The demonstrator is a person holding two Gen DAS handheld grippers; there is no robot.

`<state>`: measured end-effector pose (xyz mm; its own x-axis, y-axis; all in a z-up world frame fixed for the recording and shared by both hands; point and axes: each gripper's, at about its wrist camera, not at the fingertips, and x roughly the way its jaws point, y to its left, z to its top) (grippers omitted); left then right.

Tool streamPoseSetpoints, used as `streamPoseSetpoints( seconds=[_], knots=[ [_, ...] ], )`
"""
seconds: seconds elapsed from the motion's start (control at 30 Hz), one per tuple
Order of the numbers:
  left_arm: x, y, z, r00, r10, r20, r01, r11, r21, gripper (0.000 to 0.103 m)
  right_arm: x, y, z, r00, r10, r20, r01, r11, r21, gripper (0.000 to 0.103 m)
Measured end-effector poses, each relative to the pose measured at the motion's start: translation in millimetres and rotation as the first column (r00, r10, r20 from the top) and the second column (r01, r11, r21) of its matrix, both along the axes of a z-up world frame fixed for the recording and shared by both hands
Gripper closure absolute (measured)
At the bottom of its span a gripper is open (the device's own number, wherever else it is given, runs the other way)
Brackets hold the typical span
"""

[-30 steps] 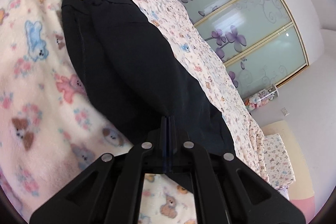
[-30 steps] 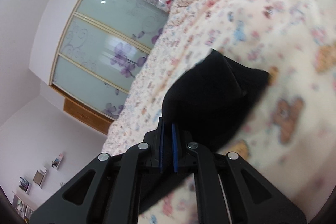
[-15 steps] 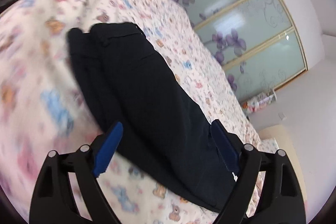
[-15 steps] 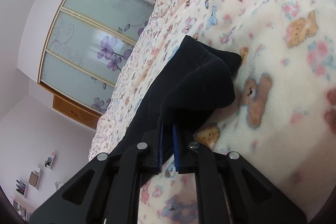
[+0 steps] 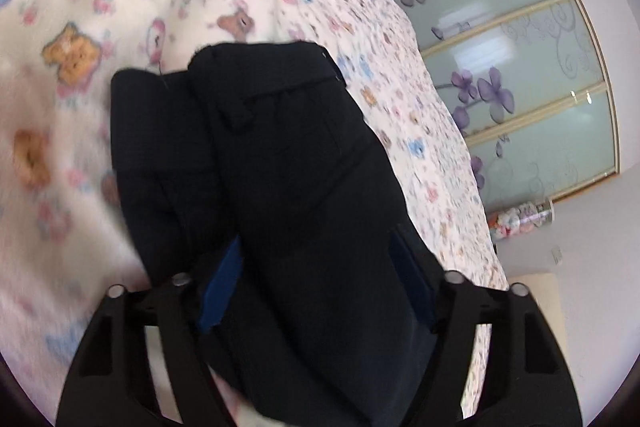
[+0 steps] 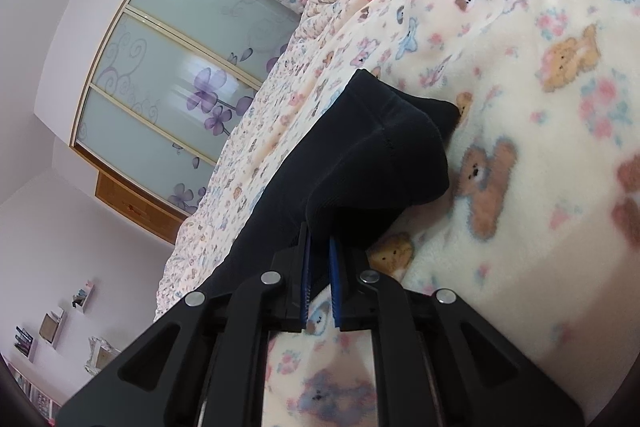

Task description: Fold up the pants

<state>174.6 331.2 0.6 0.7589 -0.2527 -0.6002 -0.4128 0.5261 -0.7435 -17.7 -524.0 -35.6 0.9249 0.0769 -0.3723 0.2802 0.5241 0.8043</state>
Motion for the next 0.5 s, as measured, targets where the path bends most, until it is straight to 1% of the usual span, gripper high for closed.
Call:
streamPoseSetpoints(
  seconds=[0.03, 0.07, 0.1, 0.17, 0.23, 0.27, 0.37, 0.43, 0.5],
  knots=[
    [1, 2, -2, 1.0, 0.013, -0.006, -0.013, 1.0, -0.005, 0.05, 0, 0, 0, 1.0, 0.001, -0.001, -0.001, 1.0, 0.0, 0.095],
    [1, 3, -3, 1.0, 0.023, -0.014, -0.023, 1.0, -0.006, 0.065, 0, 0, 0, 1.0, 0.0, -0.001, 0.0, 1.0, 0.0, 0.094],
    [-1, 3, -4, 0.999, 0.038, -0.02, -0.038, 0.999, 0.0, 0.077, 0, 0, 0, 1.0, 0.0, -0.001, 0.0, 1.0, -0.001, 0.095],
    [-8, 5, -3, 0.999, 0.049, 0.002, -0.049, 0.999, 0.004, 0.088, 0, 0, -1, 1.0, 0.0, -0.001, 0.0, 1.0, -0.001, 0.094],
    [-18, 7, -2, 0.998, 0.059, 0.022, -0.059, 0.998, 0.002, 0.092, 0, -1, -1, 1.0, 0.001, 0.001, -0.001, 1.0, 0.0, 0.094],
    [-24, 8, 2, 0.997, 0.07, 0.036, -0.071, 0.997, 0.013, 0.095, 0, 0, -1, 1.0, 0.001, 0.002, -0.001, 1.0, 0.002, 0.094],
    [-39, 9, 18, 0.994, 0.07, 0.086, -0.075, 0.996, 0.052, 0.096, -2, 0, -1, 1.0, 0.002, -0.002, -0.002, 1.0, 0.012, 0.094],
    [-48, 9, 28, 0.991, 0.062, 0.118, -0.07, 0.996, 0.063, 0.096, -5, 1, 1, 1.0, 0.003, -0.005, -0.003, 1.0, 0.023, 0.094],
    [-59, 8, 31, 0.99, 0.062, 0.128, -0.072, 0.994, 0.077, 0.096, -9, 0, 4, 1.0, 0.003, -0.01, -0.002, 1.0, 0.021, 0.094]
  ],
)
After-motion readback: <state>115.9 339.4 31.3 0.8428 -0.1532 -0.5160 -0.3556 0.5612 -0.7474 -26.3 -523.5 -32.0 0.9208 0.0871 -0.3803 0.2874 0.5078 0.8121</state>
